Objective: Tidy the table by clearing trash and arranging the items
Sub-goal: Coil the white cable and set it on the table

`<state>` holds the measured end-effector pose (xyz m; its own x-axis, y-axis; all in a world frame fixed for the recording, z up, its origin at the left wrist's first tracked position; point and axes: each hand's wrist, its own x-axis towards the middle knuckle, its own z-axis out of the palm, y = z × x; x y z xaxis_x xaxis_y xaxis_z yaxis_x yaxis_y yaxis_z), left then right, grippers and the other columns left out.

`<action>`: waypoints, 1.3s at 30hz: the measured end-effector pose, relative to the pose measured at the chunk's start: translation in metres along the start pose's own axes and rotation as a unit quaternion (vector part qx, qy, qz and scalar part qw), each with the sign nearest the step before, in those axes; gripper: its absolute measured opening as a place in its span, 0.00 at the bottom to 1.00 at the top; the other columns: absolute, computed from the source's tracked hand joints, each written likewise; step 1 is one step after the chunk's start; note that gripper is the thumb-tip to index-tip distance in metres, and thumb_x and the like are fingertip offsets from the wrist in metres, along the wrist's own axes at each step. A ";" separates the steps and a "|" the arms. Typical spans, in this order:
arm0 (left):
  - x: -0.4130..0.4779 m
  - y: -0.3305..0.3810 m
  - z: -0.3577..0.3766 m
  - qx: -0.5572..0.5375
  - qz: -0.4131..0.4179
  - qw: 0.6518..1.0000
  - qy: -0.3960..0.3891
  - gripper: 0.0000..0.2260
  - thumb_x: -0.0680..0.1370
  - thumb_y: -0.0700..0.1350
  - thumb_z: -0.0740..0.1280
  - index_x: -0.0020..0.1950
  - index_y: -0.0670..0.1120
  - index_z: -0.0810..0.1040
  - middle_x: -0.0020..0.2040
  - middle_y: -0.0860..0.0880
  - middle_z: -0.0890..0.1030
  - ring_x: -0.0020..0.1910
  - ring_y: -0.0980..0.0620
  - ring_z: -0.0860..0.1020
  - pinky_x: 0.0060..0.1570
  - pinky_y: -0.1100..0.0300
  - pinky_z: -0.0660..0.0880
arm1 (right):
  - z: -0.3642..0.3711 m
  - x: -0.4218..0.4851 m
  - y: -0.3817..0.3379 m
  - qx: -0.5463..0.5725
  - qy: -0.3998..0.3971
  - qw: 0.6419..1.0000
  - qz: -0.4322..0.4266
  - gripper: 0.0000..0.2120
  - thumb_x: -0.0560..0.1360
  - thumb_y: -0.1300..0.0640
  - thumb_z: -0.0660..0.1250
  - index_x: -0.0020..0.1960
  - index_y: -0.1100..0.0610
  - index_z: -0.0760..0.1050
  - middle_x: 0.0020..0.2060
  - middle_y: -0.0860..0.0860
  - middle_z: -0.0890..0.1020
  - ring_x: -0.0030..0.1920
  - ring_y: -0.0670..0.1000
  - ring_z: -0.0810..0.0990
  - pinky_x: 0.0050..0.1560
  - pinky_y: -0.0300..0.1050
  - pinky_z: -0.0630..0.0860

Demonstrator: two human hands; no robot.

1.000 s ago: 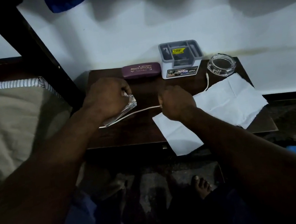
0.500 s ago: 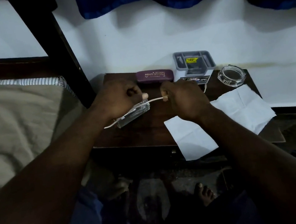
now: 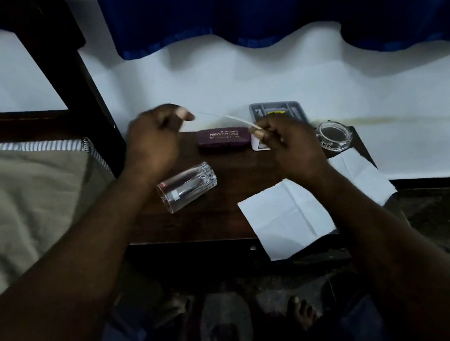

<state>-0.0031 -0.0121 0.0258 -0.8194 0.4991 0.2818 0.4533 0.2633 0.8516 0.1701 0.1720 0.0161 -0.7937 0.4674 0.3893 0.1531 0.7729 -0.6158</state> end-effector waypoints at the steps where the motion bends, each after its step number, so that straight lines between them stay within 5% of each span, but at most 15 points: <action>1: 0.004 -0.002 -0.008 0.013 0.007 1.000 0.022 0.10 0.82 0.54 0.65 0.48 0.55 0.86 0.32 0.60 0.79 0.34 0.64 0.75 0.42 0.60 0.71 | -0.007 0.003 0.003 0.030 0.010 0.999 0.029 0.05 0.81 0.58 0.67 0.51 0.56 0.82 0.37 0.44 0.80 0.38 0.43 0.77 0.41 0.42 0.73; 4: 0.004 0.000 -0.016 0.023 0.010 0.999 -0.033 0.07 0.82 0.49 0.67 0.53 0.53 0.85 0.39 0.54 0.83 0.31 0.59 0.77 0.39 0.62 0.75 | -0.020 0.009 0.003 0.271 -0.012 0.950 0.153 0.07 0.83 0.60 0.65 0.51 0.60 0.81 0.34 0.47 0.78 0.32 0.45 0.75 0.36 0.36 0.74; 7: -0.007 0.013 -0.001 -0.029 0.024 0.990 -0.135 0.08 0.82 0.54 0.67 0.57 0.56 0.84 0.41 0.53 0.84 0.27 0.60 0.76 0.30 0.68 0.72 | -0.022 0.012 -0.009 0.497 -0.070 0.825 0.258 0.10 0.85 0.61 0.60 0.49 0.59 0.78 0.35 0.49 0.75 0.29 0.46 0.71 0.32 0.38 0.71; 11: -0.010 0.031 0.020 -0.055 0.073 0.985 -0.143 0.12 0.82 0.60 0.62 0.58 0.61 0.82 0.37 0.55 0.82 0.32 0.59 0.77 0.37 0.56 0.75 | -0.017 0.014 -0.022 0.585 -0.165 0.728 0.316 0.11 0.83 0.63 0.58 0.51 0.59 0.79 0.37 0.50 0.77 0.29 0.44 0.73 0.30 0.37 0.73; 15: -0.002 0.042 0.023 -0.035 0.102 0.991 -0.081 0.06 0.81 0.53 0.66 0.51 0.57 0.83 0.38 0.60 0.82 0.37 0.60 0.79 0.44 0.57 0.77 | -0.013 0.010 -0.038 0.639 -0.243 0.664 0.301 0.12 0.76 0.64 0.60 0.55 0.62 0.79 0.36 0.51 0.77 0.30 0.44 0.72 0.31 0.36 0.70; 18: 0.002 0.043 0.021 -0.058 0.066 0.989 -0.116 0.07 0.81 0.50 0.67 0.48 0.49 0.83 0.39 0.53 0.83 0.39 0.54 0.81 0.48 0.54 0.77 | -0.012 0.006 -0.054 0.720 -0.294 0.568 0.270 0.10 0.77 0.65 0.57 0.53 0.61 0.75 0.37 0.51 0.77 0.31 0.43 0.74 0.33 0.35 0.71; 20: -0.002 0.045 0.020 -0.135 -0.016 0.972 -0.192 0.09 0.84 0.44 0.64 0.47 0.44 0.80 0.38 0.46 0.80 0.40 0.46 0.77 0.49 0.50 0.76 | -0.015 0.005 -0.065 0.768 -0.288 0.521 0.236 0.10 0.78 0.67 0.57 0.54 0.62 0.74 0.40 0.53 0.80 0.36 0.45 0.79 0.36 0.37 0.76; 24: -0.016 0.047 0.026 -0.085 -0.083 0.944 -0.308 0.18 0.83 0.38 0.61 0.38 0.51 0.83 0.27 0.51 0.80 0.26 0.55 0.75 0.29 0.63 0.72 | -0.018 0.010 -0.077 0.841 -0.133 0.475 0.220 0.09 0.76 0.70 0.62 0.51 0.67 0.80 0.51 0.62 0.86 0.51 0.60 0.87 0.52 0.50 0.85; 28: -0.029 0.055 0.037 -0.030 -0.095 0.918 -0.385 0.13 0.84 0.47 0.62 0.42 0.53 0.81 0.30 0.50 0.80 0.26 0.53 0.74 0.32 0.60 0.72 | -0.011 0.017 -0.073 0.819 0.052 0.520 0.236 0.09 0.79 0.72 0.60 0.55 0.67 0.76 0.50 0.61 0.86 0.53 0.60 0.86 0.60 0.52 0.81; 31: -0.033 0.057 0.038 0.020 -0.051 0.919 -0.391 0.10 0.83 0.53 0.64 0.46 0.57 0.85 0.30 0.50 0.82 0.25 0.55 0.76 0.32 0.63 0.74 | -0.005 0.019 -0.068 0.764 0.121 0.588 0.236 0.07 0.82 0.71 0.60 0.53 0.67 0.76 0.50 0.60 0.85 0.54 0.60 0.85 0.61 0.52 0.79; 33: -0.033 0.057 0.033 0.035 -0.038 0.919 -0.390 0.09 0.82 0.55 0.65 0.50 0.57 0.85 0.31 0.50 0.82 0.26 0.55 0.77 0.37 0.56 0.77 | -0.002 0.019 -0.064 0.722 0.145 0.642 0.214 0.06 0.82 0.71 0.61 0.51 0.66 0.75 0.50 0.61 0.83 0.56 0.61 0.83 0.61 0.50 0.80; 37: -0.023 0.060 0.014 0.186 0.076 0.935 -0.292 0.10 0.78 0.62 0.67 0.49 0.60 0.84 0.35 0.60 0.84 0.36 0.62 0.80 0.45 0.55 0.79 | 0.002 0.017 -0.059 0.487 0.087 0.852 0.170 0.08 0.82 0.71 0.61 0.51 0.65 0.78 0.47 0.60 0.84 0.52 0.57 0.85 0.58 0.51 0.82; 39: -0.018 0.064 0.003 0.180 0.101 0.946 -0.252 0.08 0.75 0.61 0.69 0.48 0.60 0.84 0.38 0.59 0.84 0.40 0.59 0.81 0.47 0.52 0.79 | 0.006 0.014 -0.058 0.422 0.019 0.890 0.171 0.09 0.82 0.71 0.60 0.51 0.66 0.78 0.45 0.57 0.85 0.46 0.50 0.85 0.46 0.45 0.83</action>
<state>0.0419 -0.0014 0.0740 -0.4735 0.8751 0.0999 0.7469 0.3388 0.5722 0.1467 0.1313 0.0535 -0.7627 0.6399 0.0941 -0.1277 -0.0064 -0.9918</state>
